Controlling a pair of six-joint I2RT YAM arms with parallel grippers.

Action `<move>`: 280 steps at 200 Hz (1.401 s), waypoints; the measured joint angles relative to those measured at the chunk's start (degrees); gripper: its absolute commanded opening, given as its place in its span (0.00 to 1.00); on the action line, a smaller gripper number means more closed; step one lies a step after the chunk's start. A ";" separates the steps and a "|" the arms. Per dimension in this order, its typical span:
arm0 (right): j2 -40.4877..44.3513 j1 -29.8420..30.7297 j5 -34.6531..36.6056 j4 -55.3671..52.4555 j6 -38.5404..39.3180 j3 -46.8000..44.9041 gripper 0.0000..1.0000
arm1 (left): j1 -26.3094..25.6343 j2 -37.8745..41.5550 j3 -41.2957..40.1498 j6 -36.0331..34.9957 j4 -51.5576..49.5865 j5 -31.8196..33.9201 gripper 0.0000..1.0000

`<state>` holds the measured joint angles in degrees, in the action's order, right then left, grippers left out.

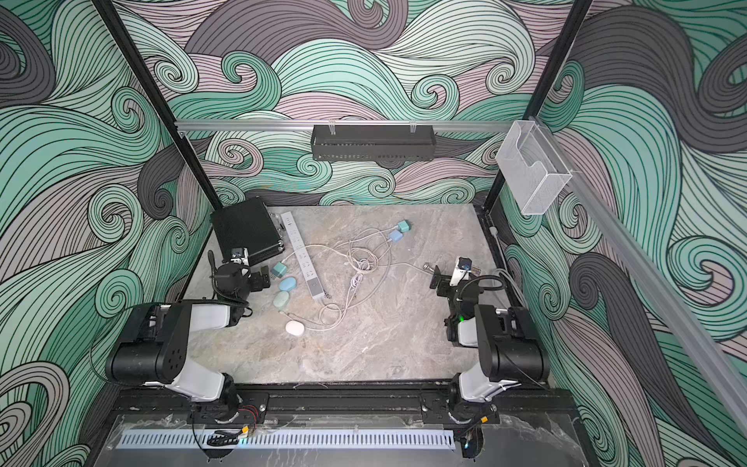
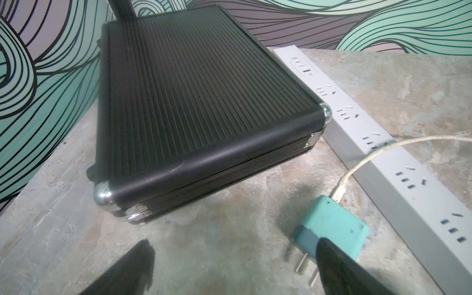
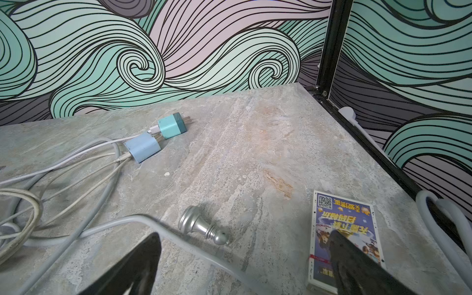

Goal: Charge the bluetooth headset
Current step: Pick up the plug from the center of the board.

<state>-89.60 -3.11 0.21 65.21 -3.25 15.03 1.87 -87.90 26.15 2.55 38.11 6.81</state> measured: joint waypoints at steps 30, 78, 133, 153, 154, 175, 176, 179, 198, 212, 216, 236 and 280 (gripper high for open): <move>0.00 0.00 -0.20 -0.07 0.00 0.48 1.00 | 0.00 0.00 0.00 0.00 0.00 0.00 0.99; 0.00 0.00 -0.22 -0.33 0.00 0.48 1.00 | 0.00 0.00 0.00 0.00 0.00 0.00 0.99; 0.00 0.00 -0.63 -0.66 0.02 0.57 1.00 | 0.00 0.00 0.00 0.00 0.00 0.00 0.99; 0.04 0.00 -1.16 -1.38 0.04 0.81 0.98 | 0.00 0.00 0.00 -0.26 0.04 0.02 0.95; 0.09 0.00 -1.16 -1.42 0.04 0.81 0.98 | 0.00 0.00 0.00 -0.31 0.04 0.02 0.95; 4.22 0.00 -1.11 -4.70 0.24 0.22 0.94 | 0.00 2.84 0.55 -1.25 -4.44 -0.04 0.94; 4.83 0.00 -1.11 -5.14 0.24 0.17 0.94 | 0.00 3.13 0.68 -1.20 -4.85 -0.02 0.94; 6.56 0.02 -1.11 -6.51 0.39 0.11 0.93 | 0.00 4.24 1.25 -0.90 -7.19 -0.02 0.94; 18.71 0.07 -1.62 -19.56 0.28 2.71 0.91 | 0.00 10.38 9.09 0.68 -21.11 -0.33 0.92; 25.62 0.13 -2.14 -31.06 -0.24 9.07 0.89 | -0.02 12.66 17.53 2.58 -29.49 -2.05 0.88; 26.80 0.17 -2.29 -33.38 -0.55 10.80 0.88 | -0.02 13.18 20.17 3.23 -32.09 -2.75 0.86; 31.28 0.52 -4.94 -43.87 -3.89 17.51 0.83 | -0.02 14.47 28.98 6.99 -43.01 -6.27 0.82; 31.52 4.22 -12.92 -67.98 -11.39 25.81 0.77 | -1.01 14.93 34.40 15.65 -69.66 -12.57 0.76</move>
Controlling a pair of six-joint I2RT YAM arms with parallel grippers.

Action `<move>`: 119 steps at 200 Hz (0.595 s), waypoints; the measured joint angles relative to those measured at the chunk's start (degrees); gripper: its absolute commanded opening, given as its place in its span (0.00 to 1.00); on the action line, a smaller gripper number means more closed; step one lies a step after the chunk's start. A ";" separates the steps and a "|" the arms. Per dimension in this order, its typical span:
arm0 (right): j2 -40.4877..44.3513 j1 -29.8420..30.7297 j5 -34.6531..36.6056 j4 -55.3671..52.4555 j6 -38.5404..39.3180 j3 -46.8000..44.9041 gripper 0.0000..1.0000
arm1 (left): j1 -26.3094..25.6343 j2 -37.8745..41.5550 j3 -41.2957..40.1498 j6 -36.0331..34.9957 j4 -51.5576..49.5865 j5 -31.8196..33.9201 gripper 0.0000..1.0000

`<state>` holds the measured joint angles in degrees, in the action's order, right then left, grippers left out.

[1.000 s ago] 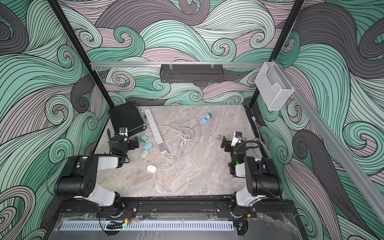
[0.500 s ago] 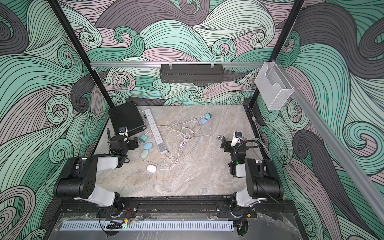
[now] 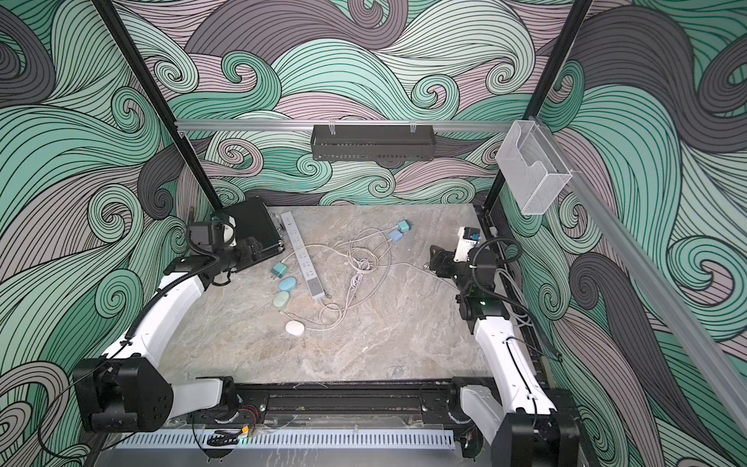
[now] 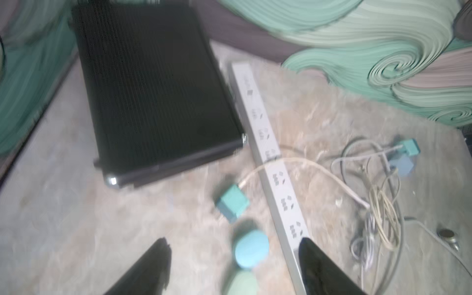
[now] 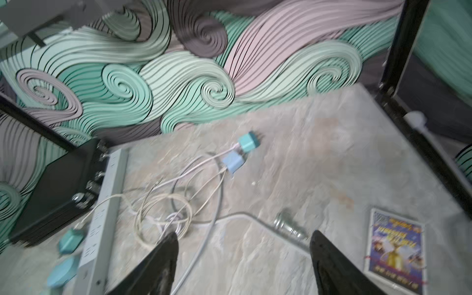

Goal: Charge the bluetooth headset
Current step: Pick up the plug from the center of the board.

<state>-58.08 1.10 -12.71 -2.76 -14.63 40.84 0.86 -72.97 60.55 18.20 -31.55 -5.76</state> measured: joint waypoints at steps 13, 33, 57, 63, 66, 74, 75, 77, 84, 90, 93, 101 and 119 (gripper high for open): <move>-0.92 2.12 -2.10 -6.08 -2.01 1.62 0.77 | -0.85 0.00 -0.04 2.03 -7.37 -1.25 0.76; -1.97 5.81 -4.61 -13.40 -4.70 2.97 0.75 | -3.56 0.13 -0.04 4.79 -16.26 -2.56 0.76; -3.02 9.86 -7.10 -19.39 -7.37 3.37 0.71 | -9.05 0.48 -0.31 7.74 -23.10 -3.50 0.76; -3.32 10.80 -7.72 -20.52 -7.98 3.37 0.71 | -10.47 0.63 -0.50 8.44 -24.15 -3.54 0.76; -3.41 11.19 -7.98 -21.03 -8.04 3.37 0.70 | -11.08 0.70 -0.66 8.81 -24.61 -3.58 0.76; -3.67 12.24 -8.55 -22.12 -8.41 3.37 0.70 | -12.81 0.92 -1.22 9.62 -25.35 -3.69 0.74; -3.69 12.41 -8.61 -22.27 -8.48 3.37 0.70 | -12.94 0.94 -1.27 9.68 -25.44 -3.69 0.73; -3.69 12.57 -8.72 -22.40 -8.57 3.34 0.70 | -13.31 1.05 -1.51 9.94 -25.49 -3.76 0.72; -3.76 13.46 -8.98 -23.06 -8.57 3.34 0.69 | -14.43 1.27 -2.27 10.38 -25.57 -3.89 0.72; -3.76 14.08 -9.20 -23.47 -8.52 3.34 0.68 | -15.10 1.38 -2.89 10.60 -25.64 -3.93 0.72; -3.76 14.36 -9.31 -23.67 -8.46 3.34 0.67 | -15.37 1.44 -3.23 10.84 -25.62 -3.96 0.72; -3.76 14.99 -9.64 -24.02 -8.35 3.34 0.66 | -15.76 1.46 -4.11 10.99 -25.53 -3.82 0.71; -3.76 15.89 -10.25 -24.48 -7.82 3.34 0.65 | -16.06 1.22 -5.11 10.84 -25.07 -3.37 0.70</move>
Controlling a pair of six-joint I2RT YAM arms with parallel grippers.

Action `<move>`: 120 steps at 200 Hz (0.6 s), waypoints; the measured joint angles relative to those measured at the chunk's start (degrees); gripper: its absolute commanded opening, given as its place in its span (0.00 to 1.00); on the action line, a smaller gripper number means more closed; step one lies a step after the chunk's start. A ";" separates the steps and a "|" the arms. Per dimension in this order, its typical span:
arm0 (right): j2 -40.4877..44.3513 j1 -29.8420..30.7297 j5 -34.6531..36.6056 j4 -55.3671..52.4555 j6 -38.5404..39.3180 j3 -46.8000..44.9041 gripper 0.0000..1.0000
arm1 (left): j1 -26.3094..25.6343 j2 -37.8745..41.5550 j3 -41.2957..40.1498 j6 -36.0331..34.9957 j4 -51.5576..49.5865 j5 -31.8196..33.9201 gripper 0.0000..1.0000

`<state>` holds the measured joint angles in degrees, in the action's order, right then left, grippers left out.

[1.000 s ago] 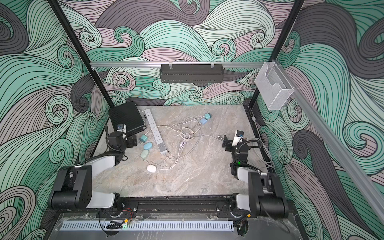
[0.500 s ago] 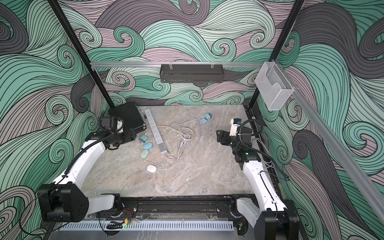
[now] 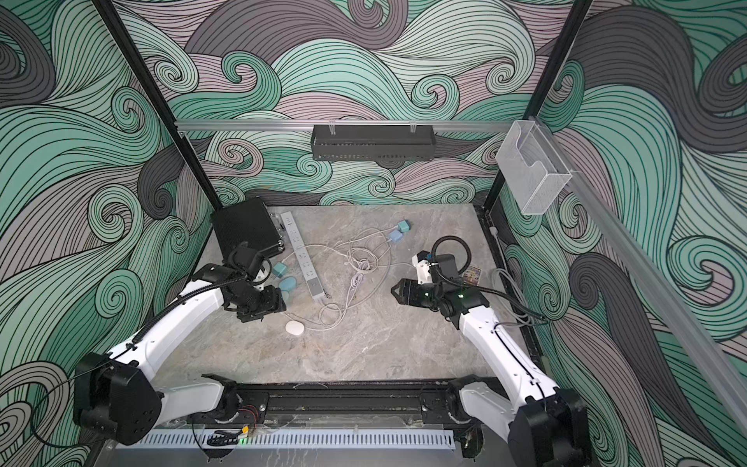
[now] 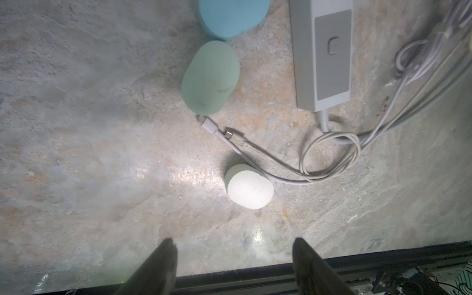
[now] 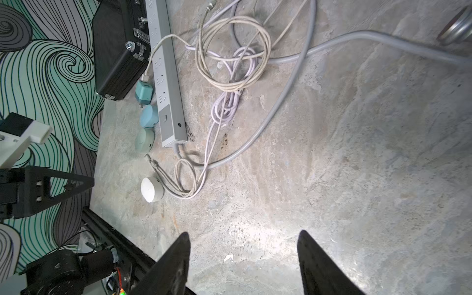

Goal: Charge the bluetooth headset
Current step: Pick up the plug from the center of the board.

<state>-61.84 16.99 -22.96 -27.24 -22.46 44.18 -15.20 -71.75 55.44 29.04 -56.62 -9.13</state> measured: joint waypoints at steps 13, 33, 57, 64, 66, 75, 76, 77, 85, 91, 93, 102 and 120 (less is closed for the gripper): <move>0.00 0.24 -0.11 0.02 0.72 0.00 0.65 | 0.00 -0.59 0.00 -0.57 0.98 0.63 0.70; 0.00 0.44 -0.15 0.04 1.73 0.00 0.63 | 0.00 -2.29 0.02 -2.58 2.75 1.51 0.64; -0.02 0.61 -0.26 0.09 3.04 0.00 0.62 | 0.00 -4.79 0.24 -5.92 4.94 2.80 0.63; -0.02 0.76 -0.26 0.13 3.48 0.00 0.62 | 0.00 -5.44 0.46 -7.04 5.53 3.34 0.63; -0.02 0.79 -0.28 0.15 3.56 0.00 0.62 | 0.00 -5.53 0.50 -7.32 5.64 3.45 0.62; -0.02 0.90 -0.33 0.26 3.89 0.00 0.62 | 0.00 -6.10 0.76 -8.98 6.51 4.07 0.62; -0.02 0.94 -0.33 0.26 4.02 0.00 0.62 | 0.00 -6.12 0.81 -9.18 6.62 4.17 0.63; -0.02 0.94 -0.33 0.26 4.09 0.00 0.62 | 0.00 -6.14 0.81 -9.31 6.71 4.24 0.63; -0.02 1.09 -0.44 0.39 4.26 0.00 0.62 | 0.00 -6.29 0.92 -10.67 7.54 4.94 0.63; -0.02 1.16 -0.46 0.48 4.44 0.00 0.61 | 0.00 -6.36 1.03 -11.67 8.09 5.64 0.63; -0.02 1.18 -0.48 0.48 4.46 0.00 0.61 | 0.00 -6.43 1.09 -11.80 8.22 5.97 0.63; -0.02 1.31 -0.55 0.55 4.50 0.00 0.61 | 0.00 -6.71 1.44 -13.03 8.98 7.69 0.63; -0.13 1.55 -0.70 0.98 4.50 0.00 0.60 | 0.00 -8.33 2.97 -15.56 10.60 11.47 0.49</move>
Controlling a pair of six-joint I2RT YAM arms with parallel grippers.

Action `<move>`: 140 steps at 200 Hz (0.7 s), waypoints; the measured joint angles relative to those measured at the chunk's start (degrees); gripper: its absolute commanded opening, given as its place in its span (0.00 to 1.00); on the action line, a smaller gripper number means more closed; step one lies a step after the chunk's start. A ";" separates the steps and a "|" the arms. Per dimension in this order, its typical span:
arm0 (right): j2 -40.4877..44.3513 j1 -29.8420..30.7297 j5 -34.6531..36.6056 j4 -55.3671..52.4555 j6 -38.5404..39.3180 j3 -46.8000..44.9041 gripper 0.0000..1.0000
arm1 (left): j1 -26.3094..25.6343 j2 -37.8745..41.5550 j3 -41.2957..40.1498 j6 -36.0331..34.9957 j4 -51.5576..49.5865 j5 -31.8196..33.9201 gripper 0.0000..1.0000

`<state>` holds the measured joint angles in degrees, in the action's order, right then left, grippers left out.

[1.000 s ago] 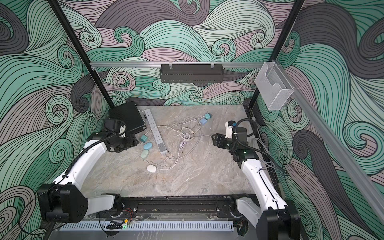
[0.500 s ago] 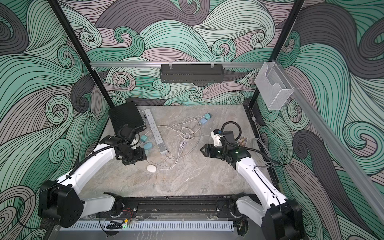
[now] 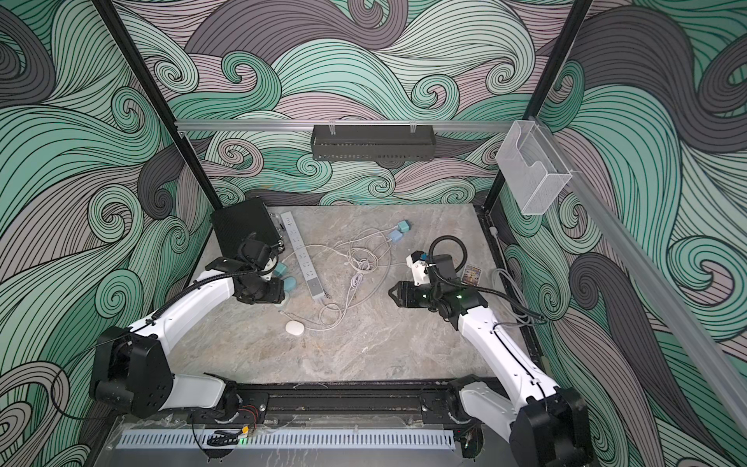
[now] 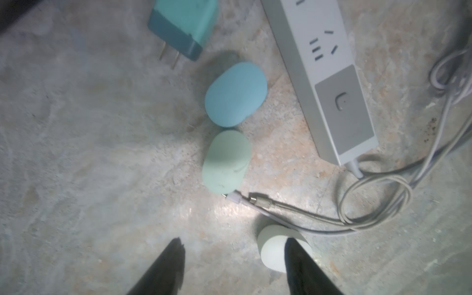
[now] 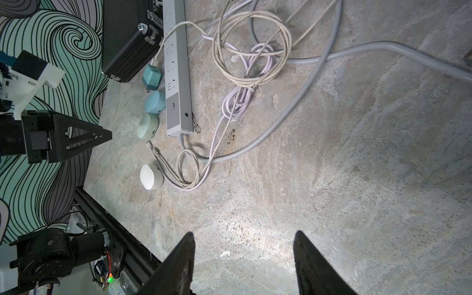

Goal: Charge the bluetooth headset
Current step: Pick up the plug from the center of the board.

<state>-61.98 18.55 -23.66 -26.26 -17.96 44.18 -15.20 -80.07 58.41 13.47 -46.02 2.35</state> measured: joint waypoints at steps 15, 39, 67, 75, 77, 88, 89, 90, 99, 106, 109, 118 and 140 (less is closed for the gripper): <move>-0.26 0.15 -0.28 0.37 -0.02 0.00 0.60 | 0.02 -3.23 2.12 -2.56 1.44 2.78 0.47; -0.87 0.22 -1.25 0.79 0.39 0.00 0.60 | 1.11 -9.79 4.81 -6.27 5.16 4.74 0.48; -0.96 0.26 -2.71 1.60 1.07 0.02 0.59 | 4.13 -17.68 9.22 -9.66 7.52 4.57 0.52; -1.07 0.26 -3.17 1.81 1.25 0.02 0.59 | 4.85 -19.45 10.67 -10.60 8.09 4.46 0.53; -1.07 0.26 -3.28 1.86 1.27 0.04 0.59 | 5.03 -19.91 11.06 -10.69 8.24 4.42 0.54; -1.31 0.28 -3.63 2.05 1.38 0.04 0.59 | 5.81 -21.97 13.05 -11.85 8.90 4.37 0.56; -1.33 0.31 -3.67 2.08 1.38 0.04 0.59 | 5.86 -22.12 13.20 -11.93 8.92 4.35 0.56; -1.33 0.31 -3.69 2.08 1.38 0.04 0.59 | 5.88 -22.25 13.33 -12.00 8.96 4.35 0.56; -1.53 0.44 -3.87 2.14 1.46 0.04 0.59 | 6.23 -23.43 14.67 -12.90 9.55 4.33 0.59; -1.64 0.50 -4.00 2.14 1.51 0.04 0.59 | 6.38 -24.28 15.58 -13.53 9.99 4.31 0.60; -1.70 0.52 -4.04 2.14 1.51 0.04 0.60 | 6.43 -24.65 15.93 -14.08 10.14 4.31 0.60; -1.77 0.57 -4.26 2.16 1.64 0.04 0.60 | 6.45 -25.55 16.96 -14.84 10.51 4.28 0.60; -2.08 0.57 -4.52 2.49 1.99 0.09 0.60 | 6.45 -28.20 19.63 -16.70 11.10 4.28 0.61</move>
<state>-64.05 19.11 -28.18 -23.77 -15.97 44.27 -8.75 -108.27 78.04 -3.22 -34.92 6.63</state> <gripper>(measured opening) 0.599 0.602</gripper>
